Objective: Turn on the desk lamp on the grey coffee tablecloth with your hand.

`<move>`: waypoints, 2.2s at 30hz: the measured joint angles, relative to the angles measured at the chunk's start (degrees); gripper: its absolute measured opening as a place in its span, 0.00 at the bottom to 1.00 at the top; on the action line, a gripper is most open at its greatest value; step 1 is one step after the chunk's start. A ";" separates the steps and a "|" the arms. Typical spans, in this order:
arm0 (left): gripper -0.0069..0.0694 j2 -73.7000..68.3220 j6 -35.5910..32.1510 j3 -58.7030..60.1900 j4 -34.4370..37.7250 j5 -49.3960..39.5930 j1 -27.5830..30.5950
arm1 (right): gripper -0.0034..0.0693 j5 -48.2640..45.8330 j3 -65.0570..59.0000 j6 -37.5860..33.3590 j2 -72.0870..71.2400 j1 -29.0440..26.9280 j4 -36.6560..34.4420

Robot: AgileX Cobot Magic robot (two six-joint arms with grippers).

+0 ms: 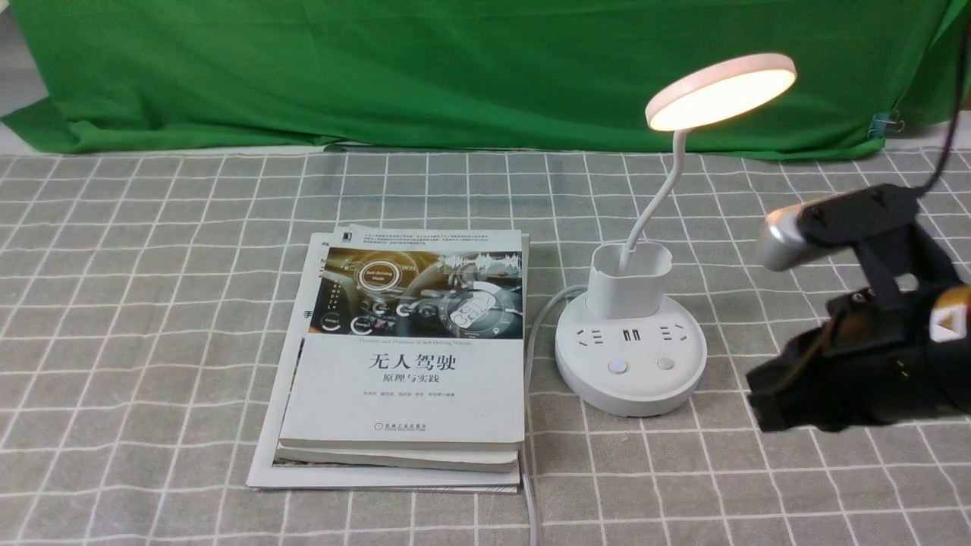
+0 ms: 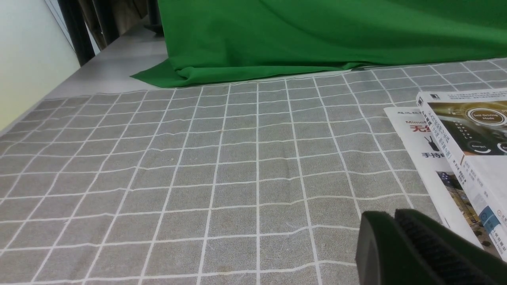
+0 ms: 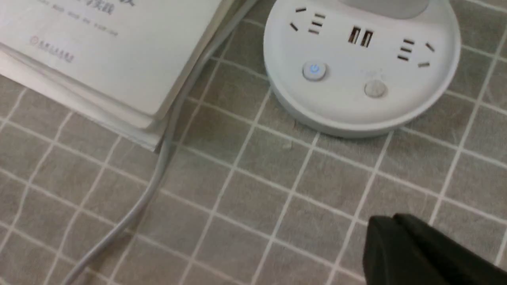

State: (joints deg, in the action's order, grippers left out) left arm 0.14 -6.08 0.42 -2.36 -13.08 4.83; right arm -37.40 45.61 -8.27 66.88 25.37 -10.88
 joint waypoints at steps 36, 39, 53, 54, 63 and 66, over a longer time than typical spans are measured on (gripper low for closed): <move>0.12 0.00 -0.12 0.00 0.00 0.00 0.00 | 0.08 24.55 -46.04 -1.11 -66.58 -20.28 3.73; 0.12 0.00 -0.12 0.00 0.00 0.00 0.00 | 0.08 23.74 -46.04 -1.80 -66.77 -20.32 4.35; 0.12 0.00 -0.12 0.00 0.00 0.00 0.00 | 0.13 23.50 -46.04 -1.81 -66.77 -20.32 4.75; 0.12 0.00 -0.12 0.00 0.00 0.00 0.00 | 0.13 23.50 -46.04 -1.81 -66.77 -20.32 4.75; 0.12 0.00 -0.05 0.00 0.00 0.00 0.00 | 0.16 23.50 -46.04 -1.81 -66.77 -20.32 4.75; 0.12 0.00 -0.05 0.00 0.00 0.00 0.00 | 0.17 23.50 -46.04 -1.81 -66.77 -20.32 4.75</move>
State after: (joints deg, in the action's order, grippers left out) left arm 0.14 -6.13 0.42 -2.36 -13.08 4.83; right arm -13.90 -0.43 -10.09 0.11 5.04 -6.13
